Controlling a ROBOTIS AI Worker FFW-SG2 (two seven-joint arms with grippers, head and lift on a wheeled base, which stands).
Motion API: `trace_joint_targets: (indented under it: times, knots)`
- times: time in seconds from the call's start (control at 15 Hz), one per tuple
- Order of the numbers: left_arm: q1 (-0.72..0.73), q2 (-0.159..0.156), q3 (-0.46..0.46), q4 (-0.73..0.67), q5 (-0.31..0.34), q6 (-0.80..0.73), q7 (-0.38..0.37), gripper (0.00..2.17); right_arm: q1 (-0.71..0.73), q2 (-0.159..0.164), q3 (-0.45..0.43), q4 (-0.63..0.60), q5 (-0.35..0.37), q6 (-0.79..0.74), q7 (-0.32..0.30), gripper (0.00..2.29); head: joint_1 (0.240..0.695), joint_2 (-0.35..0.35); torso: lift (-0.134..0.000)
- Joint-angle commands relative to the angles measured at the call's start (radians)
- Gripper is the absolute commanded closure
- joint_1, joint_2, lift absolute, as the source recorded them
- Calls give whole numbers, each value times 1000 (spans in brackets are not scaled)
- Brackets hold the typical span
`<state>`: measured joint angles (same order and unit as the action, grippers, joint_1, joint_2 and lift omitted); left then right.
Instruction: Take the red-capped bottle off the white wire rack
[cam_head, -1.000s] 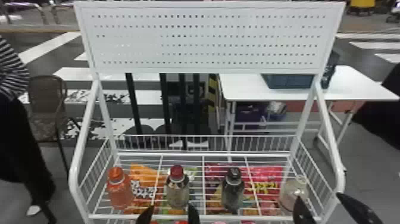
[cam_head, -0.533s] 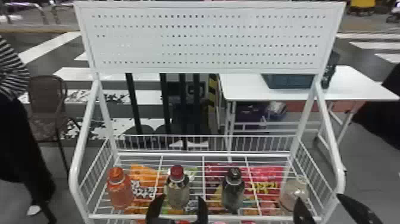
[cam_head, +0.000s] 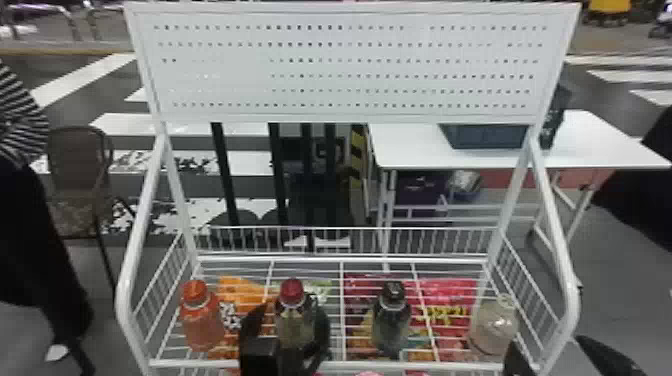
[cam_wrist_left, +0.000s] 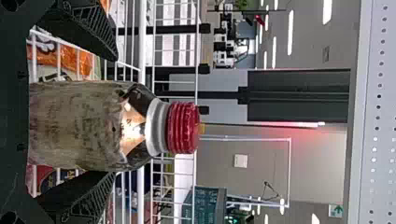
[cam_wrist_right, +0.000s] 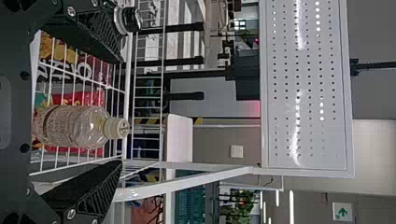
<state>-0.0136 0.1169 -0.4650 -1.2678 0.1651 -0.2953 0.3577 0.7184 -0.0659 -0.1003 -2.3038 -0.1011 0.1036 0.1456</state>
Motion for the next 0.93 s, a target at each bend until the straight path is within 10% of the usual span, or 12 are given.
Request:
trace_joint_targets:
  times: [0.0, 0.27, 0.47, 0.87]
  knots:
    - [-29, -2, 0, 5, 33, 43, -25, 107, 6, 0, -7, -3, 0, 0, 0, 124, 499, 0, 0]
    - [-37, -14, 0, 30, 27, 43, -46, 410, 6, 3, -9, -6, 0, 0, 0, 124, 499, 0, 0]
    - [-26, -8, 0, 18, 21, 43, -34, 1943, -2, 5, -7, -6, 1, 6, 0, 124, 499, 0, 0]
    - [159, 36, 34, -424, -18, 399, 11, 2091, -17, 6, 1, -11, 8, 34, 0, 124, 499, 0, 0]
